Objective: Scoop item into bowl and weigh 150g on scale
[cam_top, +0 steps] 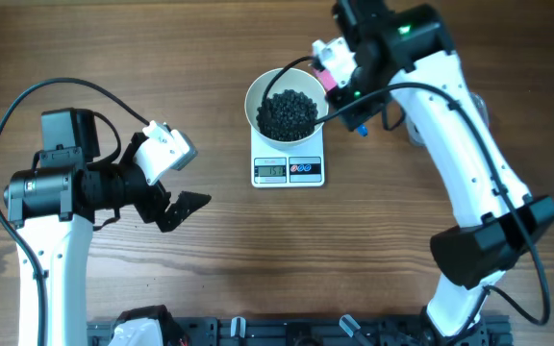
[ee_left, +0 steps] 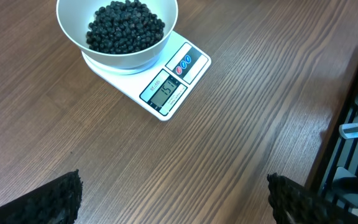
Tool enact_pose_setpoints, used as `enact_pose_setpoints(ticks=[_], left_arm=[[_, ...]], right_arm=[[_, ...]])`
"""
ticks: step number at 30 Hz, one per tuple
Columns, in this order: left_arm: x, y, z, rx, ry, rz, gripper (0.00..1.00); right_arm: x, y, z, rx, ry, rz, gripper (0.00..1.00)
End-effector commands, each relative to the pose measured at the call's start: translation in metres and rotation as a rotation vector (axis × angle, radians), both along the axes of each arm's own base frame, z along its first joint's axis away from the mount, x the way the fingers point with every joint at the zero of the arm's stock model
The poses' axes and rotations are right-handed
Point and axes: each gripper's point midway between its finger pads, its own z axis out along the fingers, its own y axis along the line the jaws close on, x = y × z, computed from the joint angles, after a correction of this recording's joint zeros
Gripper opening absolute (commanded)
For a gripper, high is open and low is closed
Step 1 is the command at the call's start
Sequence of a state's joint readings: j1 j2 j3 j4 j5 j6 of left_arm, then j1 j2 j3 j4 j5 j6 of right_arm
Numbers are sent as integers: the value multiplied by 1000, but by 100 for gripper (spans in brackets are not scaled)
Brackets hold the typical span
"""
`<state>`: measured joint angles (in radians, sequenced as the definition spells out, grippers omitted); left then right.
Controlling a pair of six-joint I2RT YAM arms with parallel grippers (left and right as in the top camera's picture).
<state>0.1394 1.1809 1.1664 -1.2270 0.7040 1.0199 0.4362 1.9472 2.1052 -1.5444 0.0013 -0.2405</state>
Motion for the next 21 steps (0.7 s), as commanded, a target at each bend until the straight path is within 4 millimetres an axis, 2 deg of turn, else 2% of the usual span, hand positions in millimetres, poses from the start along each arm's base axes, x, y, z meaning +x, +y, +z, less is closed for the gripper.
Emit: enact_pose_setpoints(ticks=[1, 3, 5, 7, 9, 10, 12, 14, 15, 17, 19, 21], left_arm=[[0, 0, 5, 9, -31, -16, 100], [0, 0, 5, 10, -31, -16, 100], [0, 0, 5, 9, -31, -16, 100], [0, 0, 5, 9, -31, -16, 100], [0, 0, 5, 9, -31, -16, 100], [0, 0, 5, 9, -31, -16, 100], [0, 0, 5, 9, -31, -16, 100], [0, 0, 5, 10, -31, -16, 100], [0, 0, 5, 9, -31, -16, 100], [0, 0, 5, 9, -31, -16, 100], [0, 0, 5, 9, -31, -16, 100], [0, 0, 5, 9, -31, -16, 100]], right_arm=[[14, 5, 2, 16, -45, -41, 4], [18, 6, 2, -19, -74, 91, 4], [26, 1, -1, -71, -102, 145, 4], [29, 5, -7, -90, -101, 219, 4], [20, 18, -11, -16, -55, 236, 4], [10, 32, -11, 71, -10, 244, 4], [-7, 41, -10, 163, 72, 214, 4], [-25, 33, -9, 218, 192, 119, 4], [-26, 31, -11, 249, 227, 34, 4], [-28, 24, -18, 273, 274, -12, 4], [-28, 7, -33, 244, 316, -103, 4], [-24, -7, -35, 246, 328, -165, 4]])
